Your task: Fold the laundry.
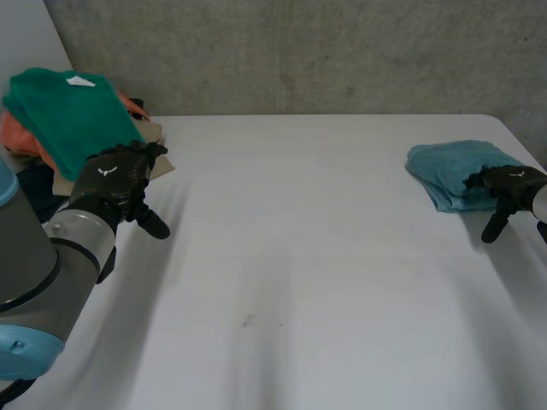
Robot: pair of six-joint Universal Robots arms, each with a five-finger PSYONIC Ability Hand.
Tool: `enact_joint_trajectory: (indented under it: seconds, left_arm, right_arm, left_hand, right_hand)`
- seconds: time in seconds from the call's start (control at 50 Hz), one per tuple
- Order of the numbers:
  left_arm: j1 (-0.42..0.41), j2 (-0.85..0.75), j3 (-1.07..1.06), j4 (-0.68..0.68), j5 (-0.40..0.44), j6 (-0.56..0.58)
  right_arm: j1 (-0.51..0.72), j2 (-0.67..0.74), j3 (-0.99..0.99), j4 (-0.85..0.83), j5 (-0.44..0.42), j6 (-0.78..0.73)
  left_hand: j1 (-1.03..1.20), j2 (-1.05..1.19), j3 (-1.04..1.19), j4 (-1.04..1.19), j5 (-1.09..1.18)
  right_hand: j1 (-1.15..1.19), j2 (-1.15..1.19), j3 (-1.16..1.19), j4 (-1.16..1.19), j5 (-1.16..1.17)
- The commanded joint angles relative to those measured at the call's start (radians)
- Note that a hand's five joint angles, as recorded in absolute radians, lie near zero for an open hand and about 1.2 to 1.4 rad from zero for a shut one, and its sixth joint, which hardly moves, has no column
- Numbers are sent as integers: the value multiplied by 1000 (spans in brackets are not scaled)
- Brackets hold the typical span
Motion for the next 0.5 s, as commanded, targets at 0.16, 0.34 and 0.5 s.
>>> enact_joint_trajectory:
  seconds: [0.16,0.34,0.5]
  left_arm:
    - [-1,1,0,0,0,0]
    - [-1,1,-2,-1,0,0]
    - [0,3,0,-1,0,0]
  right_arm:
    - [-3,-33,18,7,-5,1]
    - [-3,-23,18,5,-2,-5]
    - [-3,-38,28,13,1,0]
  left_hand:
    - [-22,-30,-39,-31,-50]
    - [-22,-30,-39,-31,-50]
    - [-22,-30,-39,-31,-50]
  right_hand:
    - [1042,1004,1031,1015,1003]
    - [-28,-66,-39,-55,-67]
    - [192,154,181,165,153]
